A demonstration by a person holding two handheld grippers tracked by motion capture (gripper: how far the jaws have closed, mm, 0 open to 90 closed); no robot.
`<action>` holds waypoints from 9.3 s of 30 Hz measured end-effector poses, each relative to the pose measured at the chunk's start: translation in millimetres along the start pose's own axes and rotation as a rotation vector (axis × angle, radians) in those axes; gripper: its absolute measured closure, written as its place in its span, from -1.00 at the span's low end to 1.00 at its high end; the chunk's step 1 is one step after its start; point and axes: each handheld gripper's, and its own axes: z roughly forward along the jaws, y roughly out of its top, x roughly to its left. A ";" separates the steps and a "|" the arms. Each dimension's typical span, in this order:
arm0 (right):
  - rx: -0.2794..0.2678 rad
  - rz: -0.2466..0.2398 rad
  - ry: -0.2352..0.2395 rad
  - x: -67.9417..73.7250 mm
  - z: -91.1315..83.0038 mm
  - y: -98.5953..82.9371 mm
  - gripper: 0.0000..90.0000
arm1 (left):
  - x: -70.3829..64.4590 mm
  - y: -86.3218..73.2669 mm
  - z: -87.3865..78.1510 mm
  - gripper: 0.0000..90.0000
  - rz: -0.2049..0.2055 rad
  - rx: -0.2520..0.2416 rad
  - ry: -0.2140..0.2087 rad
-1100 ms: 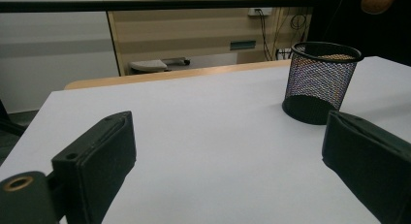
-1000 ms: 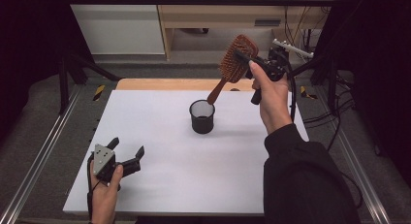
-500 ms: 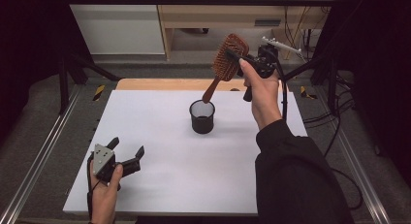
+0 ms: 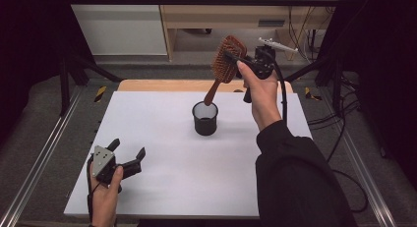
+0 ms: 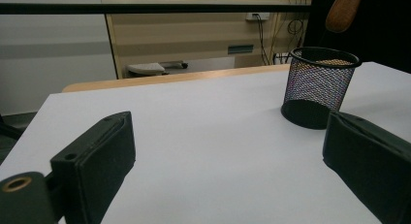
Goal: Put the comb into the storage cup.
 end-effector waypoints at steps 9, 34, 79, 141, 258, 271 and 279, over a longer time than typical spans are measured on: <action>0.013 -0.026 -0.003 2.0 0.9 -0.4 0.16 | 4.5 0.0 -0.5 -0.89 -0.005 -0.002 0.010; 0.048 -0.065 0.000 5.9 14.0 -11.0 0.16 | 3.2 0.6 -0.7 -0.89 -0.002 -0.008 0.002; 0.110 -0.075 -0.023 -4.2 35.5 -40.4 0.15 | 2.9 1.0 -0.2 -0.91 0.001 -0.010 -0.009; 0.168 -0.050 -0.009 -12.8 52.1 -74.5 0.15 | 3.7 0.8 0.0 -0.97 -0.013 -0.006 -0.010; 0.316 -0.052 0.001 -38.9 77.4 -87.0 -0.25 | 6.3 -0.4 2.0 -0.96 -0.030 0.004 -0.017; 0.332 -0.066 -0.015 -38.4 75.0 -86.8 -0.30 | 5.1 -1.0 2.5 -0.96 -0.029 0.008 -0.019; 0.330 -0.065 -0.015 -38.2 74.3 -87.0 -0.30 | 5.7 -1.0 2.6 -0.96 -0.028 0.009 -0.017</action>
